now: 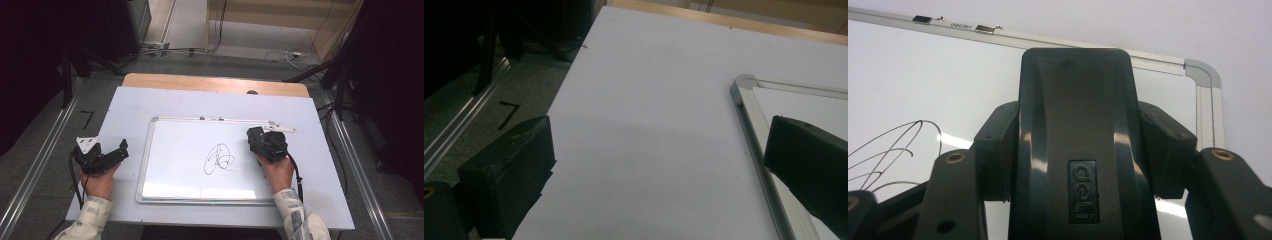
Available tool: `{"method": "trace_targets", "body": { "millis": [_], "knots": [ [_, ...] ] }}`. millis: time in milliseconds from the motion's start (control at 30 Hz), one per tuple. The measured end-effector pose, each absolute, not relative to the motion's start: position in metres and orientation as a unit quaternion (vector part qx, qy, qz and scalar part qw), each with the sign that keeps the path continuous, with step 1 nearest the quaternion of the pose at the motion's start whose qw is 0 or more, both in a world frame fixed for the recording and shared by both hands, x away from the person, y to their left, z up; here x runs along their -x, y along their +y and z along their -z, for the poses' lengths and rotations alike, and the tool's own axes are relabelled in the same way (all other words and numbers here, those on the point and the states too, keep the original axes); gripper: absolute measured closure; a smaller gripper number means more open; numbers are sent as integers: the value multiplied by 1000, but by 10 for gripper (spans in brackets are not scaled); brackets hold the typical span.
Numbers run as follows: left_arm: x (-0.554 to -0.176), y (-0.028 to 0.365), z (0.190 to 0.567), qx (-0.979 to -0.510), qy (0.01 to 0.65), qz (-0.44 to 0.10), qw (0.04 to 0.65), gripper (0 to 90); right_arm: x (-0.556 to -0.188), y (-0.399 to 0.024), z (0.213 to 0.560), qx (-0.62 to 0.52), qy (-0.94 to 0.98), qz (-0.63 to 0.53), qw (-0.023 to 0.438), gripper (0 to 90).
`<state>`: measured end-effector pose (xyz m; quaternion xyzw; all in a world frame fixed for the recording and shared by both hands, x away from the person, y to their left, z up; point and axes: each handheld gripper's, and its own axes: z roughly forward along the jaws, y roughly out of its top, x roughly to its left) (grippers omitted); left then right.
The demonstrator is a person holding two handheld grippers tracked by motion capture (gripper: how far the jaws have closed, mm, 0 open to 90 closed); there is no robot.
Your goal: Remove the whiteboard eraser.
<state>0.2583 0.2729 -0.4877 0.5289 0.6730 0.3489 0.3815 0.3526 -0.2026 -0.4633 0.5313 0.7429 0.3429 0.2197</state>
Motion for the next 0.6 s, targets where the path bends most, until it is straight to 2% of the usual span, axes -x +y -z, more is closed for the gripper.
{"method": "trace_targets", "body": {
  "millis": [600],
  "knots": [
    [-259, 270, 487, -529, 671, -350, 383, 5, -352, -197, 465, -525, 750, -340, 214, 386]
  ]
}}
